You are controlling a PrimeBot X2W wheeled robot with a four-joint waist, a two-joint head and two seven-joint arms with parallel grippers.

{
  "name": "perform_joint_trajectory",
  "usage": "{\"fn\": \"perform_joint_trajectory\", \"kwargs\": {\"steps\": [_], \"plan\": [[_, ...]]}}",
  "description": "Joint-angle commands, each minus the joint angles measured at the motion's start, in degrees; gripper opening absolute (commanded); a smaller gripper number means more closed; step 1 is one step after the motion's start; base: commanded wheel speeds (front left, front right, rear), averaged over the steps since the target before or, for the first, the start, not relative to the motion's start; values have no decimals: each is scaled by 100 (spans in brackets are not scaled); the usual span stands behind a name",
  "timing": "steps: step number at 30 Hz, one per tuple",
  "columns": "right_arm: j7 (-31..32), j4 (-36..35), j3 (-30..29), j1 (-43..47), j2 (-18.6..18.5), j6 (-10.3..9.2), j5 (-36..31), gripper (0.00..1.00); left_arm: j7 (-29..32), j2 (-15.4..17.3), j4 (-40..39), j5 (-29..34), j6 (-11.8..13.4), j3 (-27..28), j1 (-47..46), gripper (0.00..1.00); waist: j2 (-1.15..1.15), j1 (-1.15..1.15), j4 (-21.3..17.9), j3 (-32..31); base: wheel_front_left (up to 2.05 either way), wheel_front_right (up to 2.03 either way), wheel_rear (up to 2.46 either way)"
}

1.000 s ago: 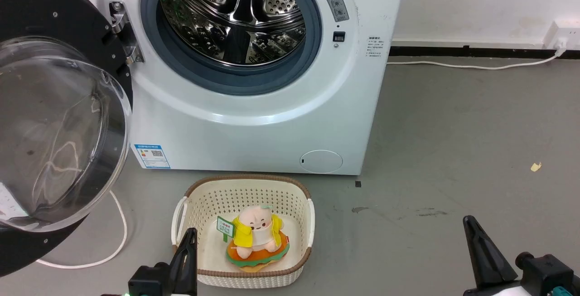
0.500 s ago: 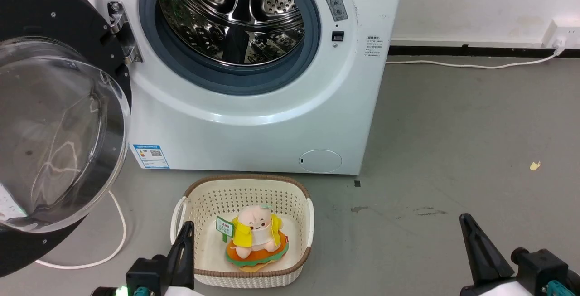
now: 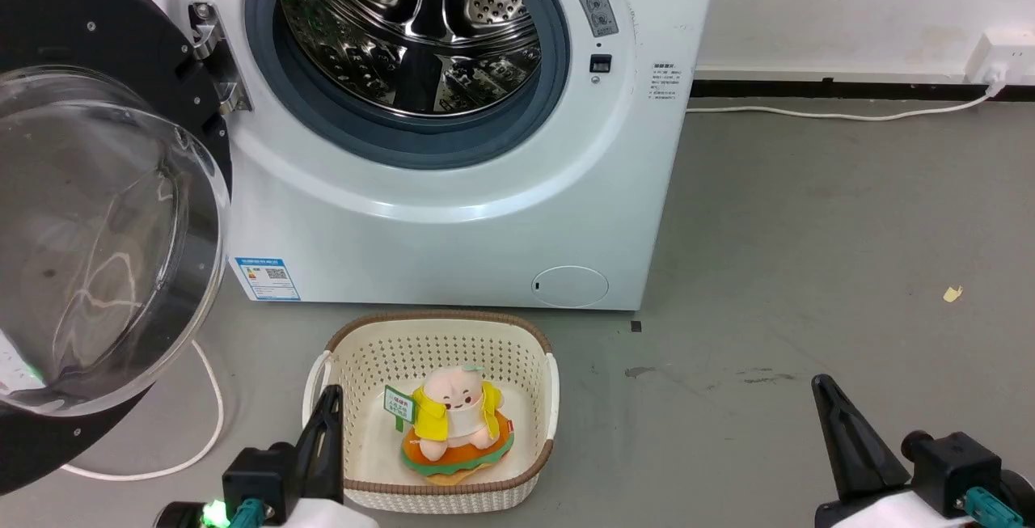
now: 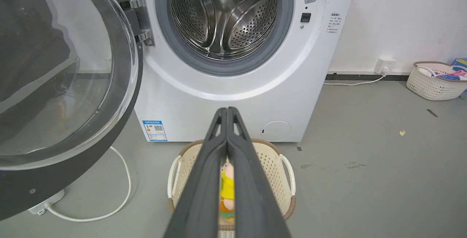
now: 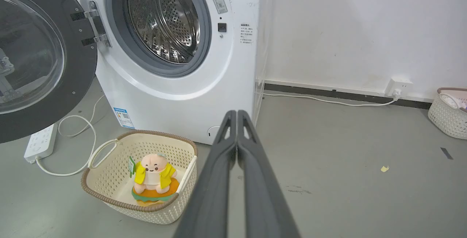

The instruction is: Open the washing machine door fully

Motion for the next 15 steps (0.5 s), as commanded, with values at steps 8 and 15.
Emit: {"fn": "perform_joint_trajectory", "kwargs": {"steps": [8,15], "plan": [[107,-10,39,-142,15,-2,-97,0,108,-53,-45,157,-90,119,-128,0,0,0,-10,5,0,0,0],[181,-11,61,-185,16,-3,-127,0,184,-92,-65,233,-134,195,-161,0,0,0,-19,8,0,0,0]]}}
